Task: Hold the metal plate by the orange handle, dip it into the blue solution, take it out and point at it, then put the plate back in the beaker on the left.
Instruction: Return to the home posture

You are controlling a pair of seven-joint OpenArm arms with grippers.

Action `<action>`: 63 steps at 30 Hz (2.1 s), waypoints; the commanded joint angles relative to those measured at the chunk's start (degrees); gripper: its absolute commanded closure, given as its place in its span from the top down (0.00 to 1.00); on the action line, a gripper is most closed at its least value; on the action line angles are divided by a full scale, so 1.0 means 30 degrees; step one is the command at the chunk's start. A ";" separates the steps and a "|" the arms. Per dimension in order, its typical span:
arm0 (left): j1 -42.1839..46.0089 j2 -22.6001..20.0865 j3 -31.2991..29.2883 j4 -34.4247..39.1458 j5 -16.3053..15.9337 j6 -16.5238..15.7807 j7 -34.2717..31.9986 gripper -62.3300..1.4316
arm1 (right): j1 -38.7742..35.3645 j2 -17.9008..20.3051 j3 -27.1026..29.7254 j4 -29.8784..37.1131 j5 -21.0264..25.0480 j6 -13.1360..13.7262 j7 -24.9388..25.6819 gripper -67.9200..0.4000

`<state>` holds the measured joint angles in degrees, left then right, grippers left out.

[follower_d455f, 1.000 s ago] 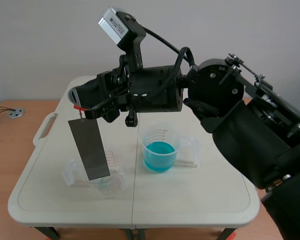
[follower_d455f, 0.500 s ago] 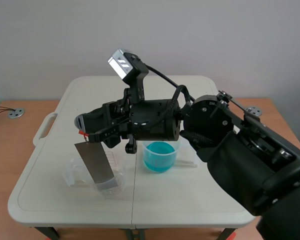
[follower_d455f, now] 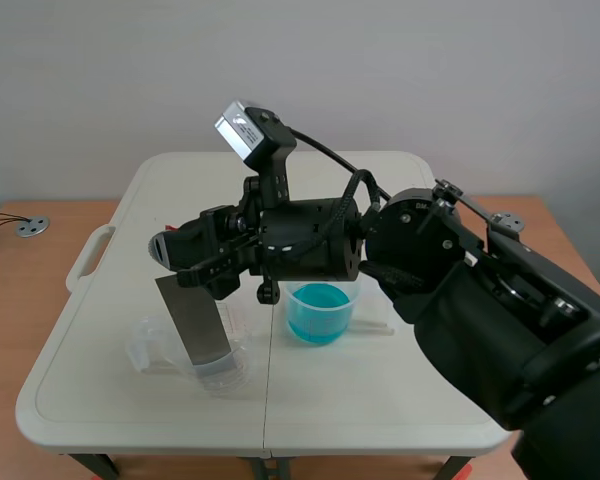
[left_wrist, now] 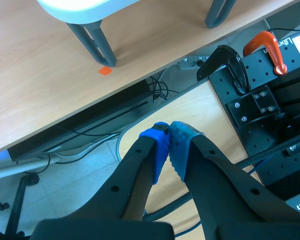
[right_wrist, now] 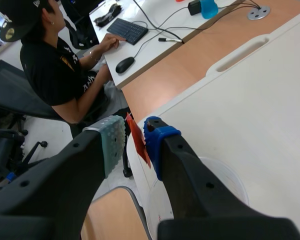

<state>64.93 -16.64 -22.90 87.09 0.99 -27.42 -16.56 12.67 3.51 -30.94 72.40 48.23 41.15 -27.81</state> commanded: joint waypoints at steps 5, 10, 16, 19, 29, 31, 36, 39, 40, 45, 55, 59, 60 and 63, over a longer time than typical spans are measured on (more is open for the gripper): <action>0.0204 0.0095 0.0087 0.0080 -0.0109 -0.0036 -0.0255 0.07 | 0.0437 0.0015 0.0612 0.0306 -0.0255 -0.1115 0.0925 0.64; 0.0204 0.0095 0.0087 0.0080 0.0058 -0.0044 -0.0248 0.07 | 0.0437 0.0109 0.1260 0.0306 -0.0670 -0.1887 0.1413 0.88; 0.0204 0.0095 0.0087 0.0080 0.0102 -0.0044 -0.0102 0.07 | 0.0437 0.0408 0.1370 0.0306 -0.1020 -0.2448 0.1712 0.88; 0.0204 0.0095 0.0087 0.0080 0.0233 -0.0036 -0.0109 0.07 | 0.0437 0.0648 0.1384 0.0306 -0.1020 -0.2441 0.1916 0.88; -0.0153 0.0095 0.0109 0.0066 0.0823 -0.0036 -0.0080 1.00 | 0.0313 0.3402 0.1683 0.1712 -0.1617 -0.2361 0.4153 0.88; -0.0182 0.0095 0.0109 0.0080 0.0794 -0.0044 -0.0262 1.00 | 0.0044 0.4124 0.2004 0.2404 -0.1953 -0.2361 0.4809 0.88; -0.0211 0.0087 -0.0189 0.0991 0.0612 0.0102 -0.1814 1.00 | -0.1166 0.5792 0.3075 0.4371 -0.3220 -0.2382 0.5697 0.88; -0.0211 0.0087 -0.0809 0.2739 -0.0182 0.0109 -0.2433 1.00 | -0.2113 0.6696 0.3774 0.5238 -0.3672 -0.2448 0.6215 0.88; -0.0211 0.0087 -0.1020 0.3483 -0.0495 0.0109 -0.2433 1.00 | -0.2499 0.7002 0.4036 0.5472 -0.3665 -0.2455 0.6390 0.88; -0.0219 0.0080 -0.1406 0.7176 -0.1129 0.0109 -0.2419 1.00 | -0.4736 0.8306 0.5515 0.6754 -0.3672 -0.3060 0.7133 0.88; -0.2616 0.0087 -0.1333 1.0448 -0.1129 0.0087 -0.2047 1.00 | -0.9894 0.8925 0.8378 0.9792 -0.5311 -0.3825 0.8327 0.88; -0.4095 0.0087 -0.1311 1.0462 -0.1129 0.0058 -0.2091 1.00 | -1.1730 0.8925 0.8998 1.0870 -0.5668 -0.3978 0.8903 0.88; -0.4415 0.0087 -0.1239 1.0462 -0.1129 0.0022 -0.2127 1.00 | -1.2167 0.8925 0.9114 1.1147 -0.5778 -0.4073 0.9041 0.88; -0.5122 0.0080 -0.0874 1.0484 -0.1122 -0.0124 -0.2120 1.00 | -1.3478 0.8925 0.9377 1.2109 -0.6353 -0.4619 0.9435 0.88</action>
<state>49.12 -16.51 -26.17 118.50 -1.76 -27.68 -22.02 -27.77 30.15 -3.31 107.20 28.95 27.73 -0.89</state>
